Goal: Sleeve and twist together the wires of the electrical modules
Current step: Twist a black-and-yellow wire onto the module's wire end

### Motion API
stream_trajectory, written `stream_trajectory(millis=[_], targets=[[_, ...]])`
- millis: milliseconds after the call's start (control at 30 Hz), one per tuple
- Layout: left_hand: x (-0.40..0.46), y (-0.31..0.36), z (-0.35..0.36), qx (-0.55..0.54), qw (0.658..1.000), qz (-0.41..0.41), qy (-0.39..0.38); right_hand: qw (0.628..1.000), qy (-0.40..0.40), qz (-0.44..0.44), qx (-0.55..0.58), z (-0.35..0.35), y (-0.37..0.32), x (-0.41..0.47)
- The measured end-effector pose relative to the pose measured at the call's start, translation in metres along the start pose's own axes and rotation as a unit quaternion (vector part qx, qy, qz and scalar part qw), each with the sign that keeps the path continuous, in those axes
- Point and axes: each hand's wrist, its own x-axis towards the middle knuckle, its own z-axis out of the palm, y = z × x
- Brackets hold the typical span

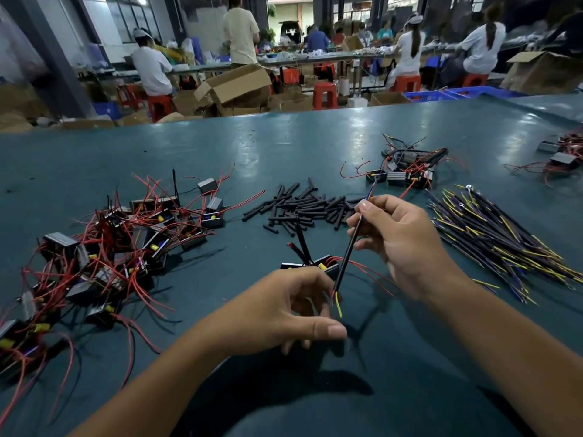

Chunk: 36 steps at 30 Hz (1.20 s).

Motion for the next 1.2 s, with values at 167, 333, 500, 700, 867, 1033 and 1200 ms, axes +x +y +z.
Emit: stream_trajectory(millis=[167,333,500,700,867,1033,1200], targets=[[0.001,0.002,0.001,-0.076,0.997,0.007,0.013,1.000,0.005,-0.019,-0.019,0.001,-0.005,-0.001],[0.002,0.001,0.002,-0.122,0.992,0.001,0.038,0.969,0.095,-0.099,-0.206,-0.003,-0.004,-0.002],[0.002,0.000,0.002,-0.166,0.985,0.007,0.045,0.715,-0.089,-0.471,-0.508,-0.008,-0.032,-0.018],[0.004,0.000,0.001,-0.170,0.983,-0.004,0.068,0.572,-0.085,-0.472,-0.665,-0.001,-0.038,-0.035],[0.008,-0.003,0.003,-0.166,0.981,-0.008,0.102,0.553,-0.176,-0.445,-0.682,0.003,-0.032,-0.033],[0.010,-0.004,0.004,-0.141,0.978,0.001,0.151,0.669,-0.323,-0.232,-0.628,-0.005,-0.026,-0.021],[0.010,-0.001,0.003,-0.172,0.969,-0.001,0.177,0.783,-0.279,-0.205,-0.517,-0.014,-0.020,-0.014]])
